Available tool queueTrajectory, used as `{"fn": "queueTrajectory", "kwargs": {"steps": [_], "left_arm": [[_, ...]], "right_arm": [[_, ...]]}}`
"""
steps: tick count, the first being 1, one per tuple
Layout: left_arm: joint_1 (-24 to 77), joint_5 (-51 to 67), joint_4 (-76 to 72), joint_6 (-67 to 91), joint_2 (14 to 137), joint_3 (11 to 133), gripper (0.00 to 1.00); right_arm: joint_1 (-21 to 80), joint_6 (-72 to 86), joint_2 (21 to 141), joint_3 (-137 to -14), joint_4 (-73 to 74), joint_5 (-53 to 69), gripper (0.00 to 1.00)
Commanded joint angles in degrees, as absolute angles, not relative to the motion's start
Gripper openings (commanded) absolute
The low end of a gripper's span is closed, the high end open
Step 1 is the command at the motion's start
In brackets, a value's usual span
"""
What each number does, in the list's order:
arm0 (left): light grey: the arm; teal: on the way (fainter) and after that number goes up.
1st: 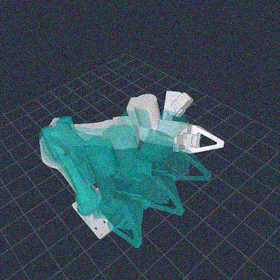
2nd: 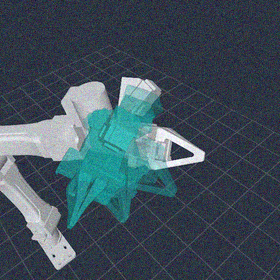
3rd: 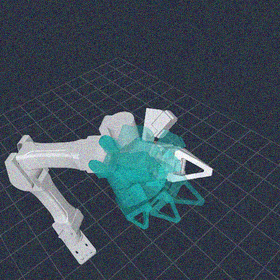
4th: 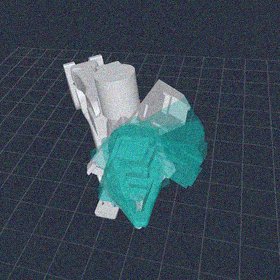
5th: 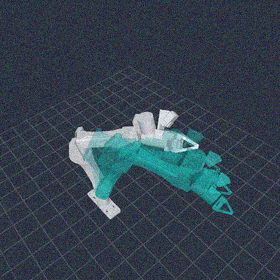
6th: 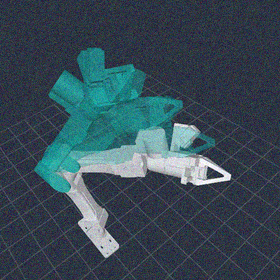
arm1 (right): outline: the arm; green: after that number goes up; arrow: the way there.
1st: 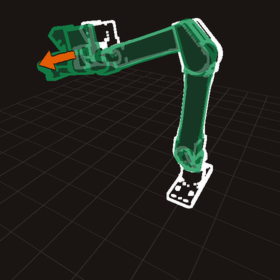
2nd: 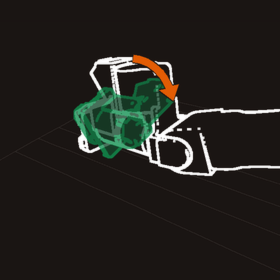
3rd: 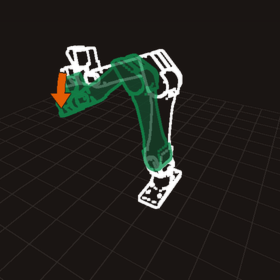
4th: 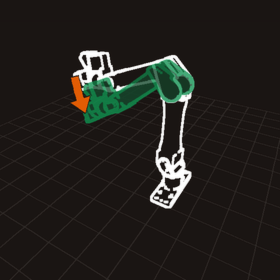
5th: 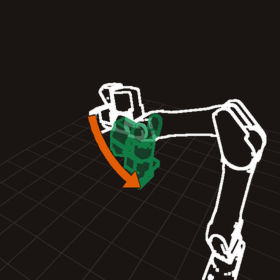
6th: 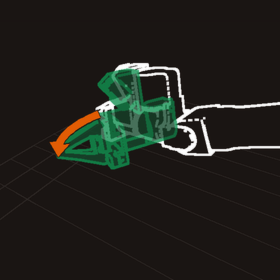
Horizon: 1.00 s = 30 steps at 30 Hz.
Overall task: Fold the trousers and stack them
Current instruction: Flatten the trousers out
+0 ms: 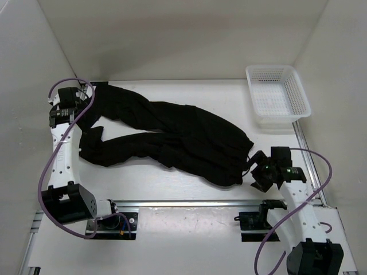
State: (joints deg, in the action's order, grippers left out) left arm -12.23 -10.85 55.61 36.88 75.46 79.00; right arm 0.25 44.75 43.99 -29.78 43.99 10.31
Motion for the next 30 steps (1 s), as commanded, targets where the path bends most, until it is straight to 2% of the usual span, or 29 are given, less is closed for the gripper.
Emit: {"fn": "queueTrajectory", "kwargs": {"steps": [1, 5, 9, 13, 14, 16, 17, 21, 24, 27, 28, 30], "left_arm": [[-12.3, -8.36, 53.97, 35.95, 76.38, 75.77, 0.79], [-12.3, -6.77, 52.73, 35.95, 76.38, 72.78, 0.76], [-12.3, -5.72, 52.12, 35.95, 76.38, 73.38, 0.73], [-12.3, -5.19, 52.12, 35.95, 76.38, 74.53, 0.7], [-12.3, -5.19, 52.12, 35.95, 76.38, 74.53, 0.69], [-12.3, -4.66, 52.12, 35.95, 76.38, 75.06, 0.67], [-12.3, -4.66, 52.12, 35.43, 76.38, 75.06, 0.67], [-12.3, -4.66, 52.12, 34.89, 76.38, 75.59, 0.66], [-12.3, -4.05, 52.12, 34.19, 77.51, 76.28, 0.66], [-12.3, -3.43, 52.12, 33.58, 78.75, 77.52, 0.68], [-11.78, -3.43, 52.12, 33.57, 80.14, 78.3, 0.7], [-11.78, -2.81, 52.12, 33.05, 81.21, 78.92, 0.71]], "right_arm": [[1.75, 51.32, 41.14, -25.59, 44.92, 13.7, 0.93], [2.46, 55.19, 40.42, -20.4, 36.58, 18.88, 0.88], [5.0, 56.34, 49.18, -21.78, 28.22, 18.38, 0.81], [6.33, 57.65, 53.96, -24.17, 24.79, 15.64, 0.68], [6.33, 58.96, 53.96, -24.17, 23.48, 14.08, 0.6], [6.33, 59.76, 55.1, -24.78, 22.85, 12.84, 0.51], [6.33, 59.77, 55.63, -24.79, 22.85, 12.83, 0.36], [6.33, 58.37, 55.82, -25.49, 23.82, 9.41, 0.0], [6.33, 55.21, 55.29, -26.71, 27.23, 7.3, 0.02], [6.33, 51.61, 54.76, -27.77, 30.66, 6.77, 0.22], [6.33, 50.63, 55.54, -28.56, 31.28, 6.77, 0.4], [6.94, 48.09, 57.04, -30.49, 32.07, 5.81, 0.48]]}}
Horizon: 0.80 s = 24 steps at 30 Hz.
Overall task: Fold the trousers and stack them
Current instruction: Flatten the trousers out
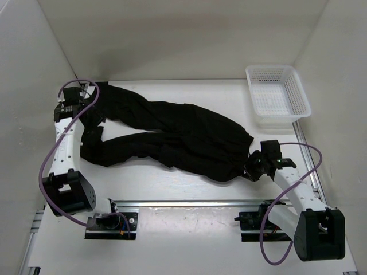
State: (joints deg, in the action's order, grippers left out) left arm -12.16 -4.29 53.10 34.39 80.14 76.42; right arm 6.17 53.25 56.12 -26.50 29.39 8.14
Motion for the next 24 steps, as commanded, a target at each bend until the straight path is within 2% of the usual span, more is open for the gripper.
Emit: {"fn": "queueTrajectory", "kwargs": {"steps": [1, 3, 8, 13, 14, 18, 24], "left_arm": [[-11.78, -1.94, 52.12, 33.05, 81.73, 78.93, 0.73], [-11.25, -0.88, 52.12, 33.05, 82.44, 79.45, 0.74], [-10.02, -0.35, 51.59, 32.52, 80.43, 78.4, 0.74], [-10.02, 1.4, 51.59, 31.38, 79.01, 77.87, 0.74], [-10.02, 1.41, 51.59, 31.38, 78.49, 77.87, 0.74], [-10.02, 2.64, 51.59, 30.85, 77.17, 78.4, 0.74], [-10.02, 1.41, 52.91, 29.44, 76.64, 77.34, 0.7]], "right_arm": [[6.94, 45.81, 57.56, -31.28, 34.08, 4.76, 0.52], [6.94, 44.3, 58.1, -32.78, 35.16, 2.91, 0.52], [6.94, 45.87, 57.57, -31.56, 32.17, 3.6, 0.41], [6.94, 48.16, 56.87, -28.92, 29.01, 3.26, 0.37], [6.94, 48.16, 56.87, -28.92, 29.0, 2.73, 0.28], [6.94, 48.16, 55.38, -28.39, 29.0, 1.23, 0.02], [6.94, 48.16, 51.77, -27.25, 30.83, -2.19, 0.0]]}}
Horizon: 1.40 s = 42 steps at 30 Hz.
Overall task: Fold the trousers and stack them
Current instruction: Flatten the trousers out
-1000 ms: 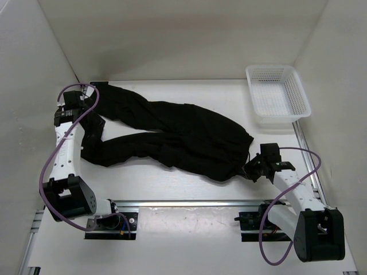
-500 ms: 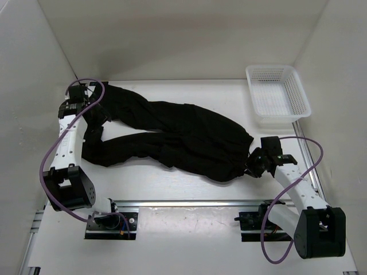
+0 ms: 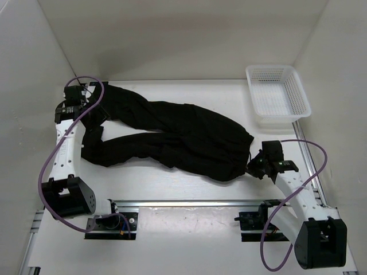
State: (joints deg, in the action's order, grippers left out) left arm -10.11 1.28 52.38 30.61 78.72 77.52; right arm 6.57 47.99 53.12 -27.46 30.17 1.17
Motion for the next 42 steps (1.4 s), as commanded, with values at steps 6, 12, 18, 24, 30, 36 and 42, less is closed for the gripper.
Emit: {"fn": "queueTrajectory", "kwargs": {"steps": [6, 12, 18, 24, 30, 36, 42], "left_arm": [[-10.02, -0.35, 52.91, 29.44, 79.62, 76.03, 0.67], [-12.47, -3.86, 52.91, 29.97, 88.05, 74.97, 0.64], [-12.48, -7.02, 52.91, 31.11, 95.27, 77.16, 0.65], [-12.48, -11.68, 55.54, 30.41, 104.48, 83.75, 0.69], [-11.34, -11.26, 55.02, 30.41, 110.72, 88.93, 0.62], [-8.44, -9.94, 57.57, 29.71, 115.92, 97.38, 0.68], [-7.29, -11.15, 59.13, 28.92, 116.71, 100.71, 0.69]], "right_arm": [[6.33, 47.64, 47.55, -27.25, 35.24, -5.97, 0.0], [3.7, 50.62, 44.83, -30.75, 41.39, -9.05, 0.0], [-3.41, 47.56, 45.78, -34.89, 42.01, -10.47, 0.0], [-12.03, 42.02, 47.99, -36.04, 42.01, -7.57, 0.0], [-14.68, 40.43, 48.86, -35.42, 40.17, -4.66, 0.0], [-14.68, 38.77, 49.92, -34.72, 39.03, -2.29, 0.0], [-14.68, 38.76, 49.92, -33.4, 37.88, 0.09, 0.0]]}}
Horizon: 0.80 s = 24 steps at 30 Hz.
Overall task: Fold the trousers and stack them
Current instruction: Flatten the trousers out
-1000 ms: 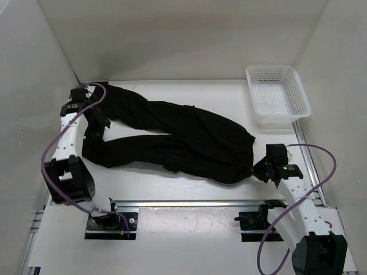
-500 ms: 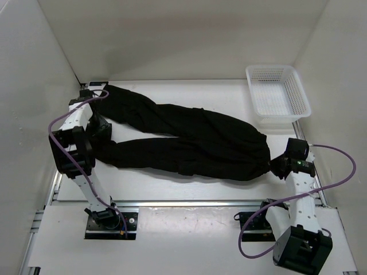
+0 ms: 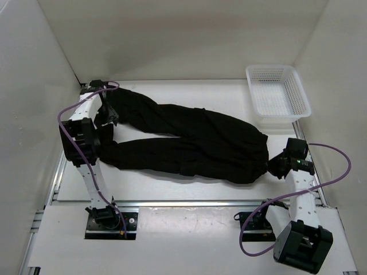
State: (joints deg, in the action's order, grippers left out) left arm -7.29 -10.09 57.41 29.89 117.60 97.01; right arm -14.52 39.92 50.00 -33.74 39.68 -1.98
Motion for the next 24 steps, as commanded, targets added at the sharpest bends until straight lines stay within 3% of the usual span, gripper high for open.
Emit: {"fn": "queueTrajectory", "kwargs": {"steps": [1, 5, 8, 9, 10, 12, 19, 24], "left_arm": [[-7.29, -12.29, 60.02, 28.92, 117.68, 101.51, 0.69], [-7.29, -16.26, 61.26, 28.92, 121.37, 102.04, 0.71], [-7.29, -16.0, 60.65, 28.92, 122.69, 100.55, 0.61], [-7.29, -15.39, 60.64, 28.92, 123.3, 100.55, 0.54], [-7.29, -14.16, 60.64, 28.31, 123.31, 100.55, 0.31], [-7.29, -13.37, 61.25, 28.3, 123.31, 100.55, 0.1], [-7.29, -9.68, 63.98, 28.3, 113.67, 114.23, 0.1], [-7.29, -3.08, 69.84, 29.71, 115.48, 140.8, 0.1]], "right_arm": [[-14.68, 38.76, 49.92, -33.4, 37.88, 0.09, 0.0], [-14.68, 39.29, 49.92, -33.93, 37.88, 0.09, 0.0], [-14.68, 39.29, 49.39, -33.93, 37.88, 0.62, 0.0], [-14.68, 39.29, 49.39, -33.93, 37.88, 0.62, 0.0], [-14.68, 39.29, 48.87, -34.45, 37.88, 0.62, 0.0], [-14.68, 39.29, 48.87, -34.45, 38.41, 0.62, 0.0], [-15.21, 39.29, 50.53, -37.0, 38.41, 0.09, 0.0], [-16.25, 39.29, 52.9, -41.3, 37.88, 0.09, 0.0]]}}
